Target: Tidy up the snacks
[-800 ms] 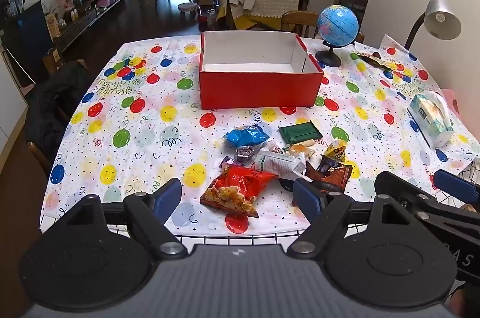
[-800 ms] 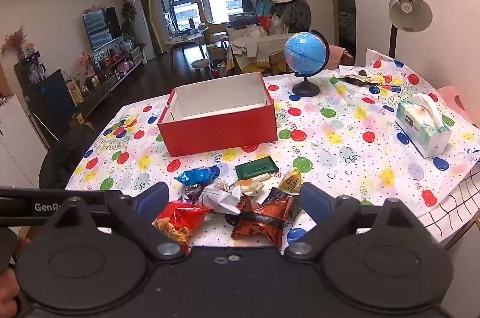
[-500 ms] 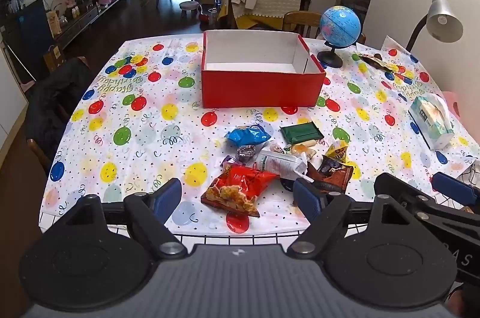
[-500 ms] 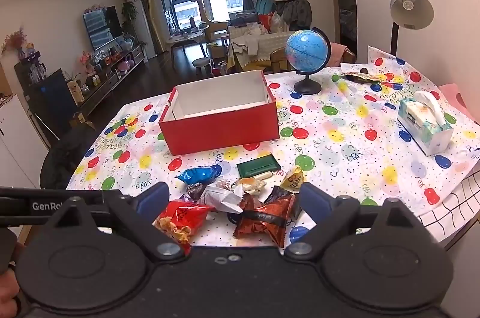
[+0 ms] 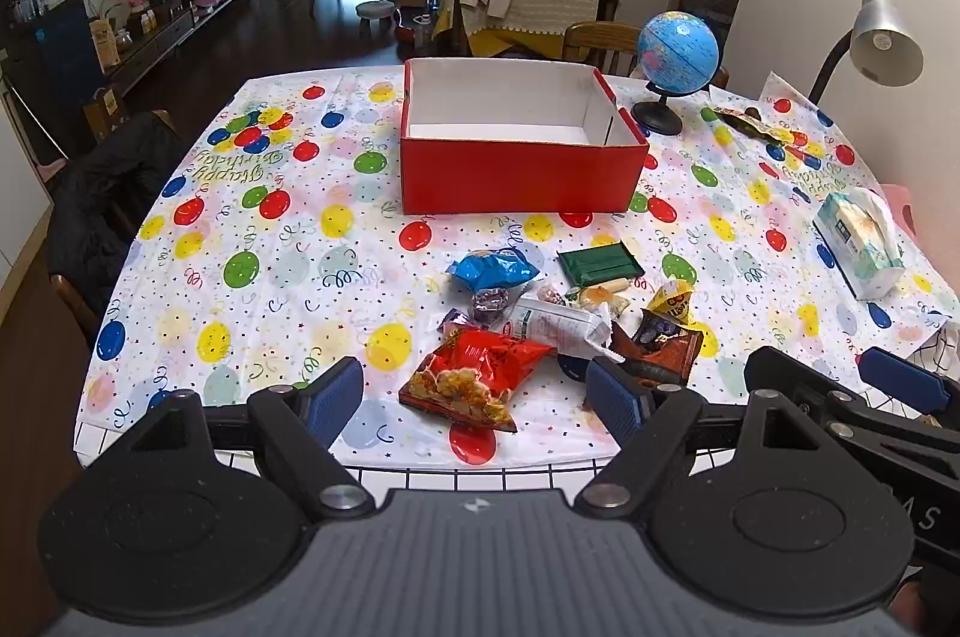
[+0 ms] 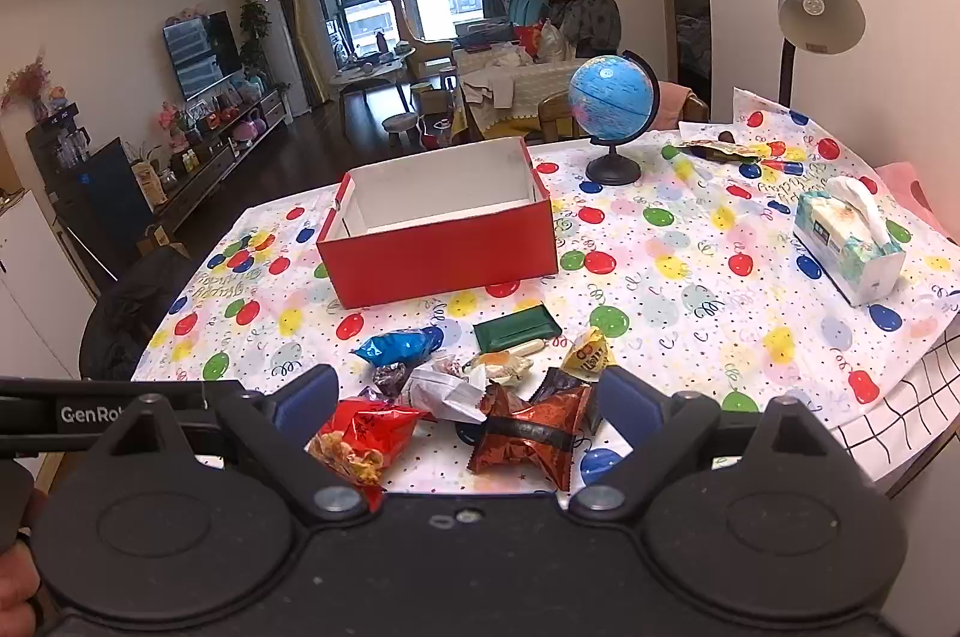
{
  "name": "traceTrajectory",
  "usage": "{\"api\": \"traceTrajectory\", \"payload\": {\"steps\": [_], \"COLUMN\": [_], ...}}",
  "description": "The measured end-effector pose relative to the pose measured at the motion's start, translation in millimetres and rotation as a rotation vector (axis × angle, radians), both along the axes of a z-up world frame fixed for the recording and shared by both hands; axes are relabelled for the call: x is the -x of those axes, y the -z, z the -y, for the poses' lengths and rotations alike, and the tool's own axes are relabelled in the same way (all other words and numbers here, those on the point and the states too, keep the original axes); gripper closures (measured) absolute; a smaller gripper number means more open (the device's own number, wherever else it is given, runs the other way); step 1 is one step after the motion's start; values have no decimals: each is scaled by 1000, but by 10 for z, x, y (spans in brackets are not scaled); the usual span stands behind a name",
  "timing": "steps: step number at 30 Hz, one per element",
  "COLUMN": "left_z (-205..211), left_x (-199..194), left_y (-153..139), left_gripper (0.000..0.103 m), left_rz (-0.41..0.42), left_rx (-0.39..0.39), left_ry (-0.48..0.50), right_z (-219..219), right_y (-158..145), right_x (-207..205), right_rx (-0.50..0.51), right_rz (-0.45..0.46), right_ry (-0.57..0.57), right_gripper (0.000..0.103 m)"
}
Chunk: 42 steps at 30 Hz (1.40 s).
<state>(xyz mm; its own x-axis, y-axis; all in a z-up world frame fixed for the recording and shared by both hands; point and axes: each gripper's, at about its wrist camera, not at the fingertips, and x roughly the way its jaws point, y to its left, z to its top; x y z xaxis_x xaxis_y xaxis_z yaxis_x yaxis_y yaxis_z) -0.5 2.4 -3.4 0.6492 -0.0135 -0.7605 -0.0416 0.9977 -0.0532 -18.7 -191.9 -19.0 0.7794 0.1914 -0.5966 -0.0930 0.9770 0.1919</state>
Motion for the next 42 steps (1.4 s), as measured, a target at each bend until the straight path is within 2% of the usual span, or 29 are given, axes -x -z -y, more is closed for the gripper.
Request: {"api": "traceTrajectory", "payload": {"steps": [42], "left_z": [119], "left_x": [-42], "left_y": [-42], "left_gripper": [21], "left_rz": [16], "left_rx": [9], "left_ry": [7], "right_z": [-25], "right_y": [-28], "right_x": [-42], "right_rx": [4], "right_rz": [13], "right_ry": [19], "right_gripper": [10]}}
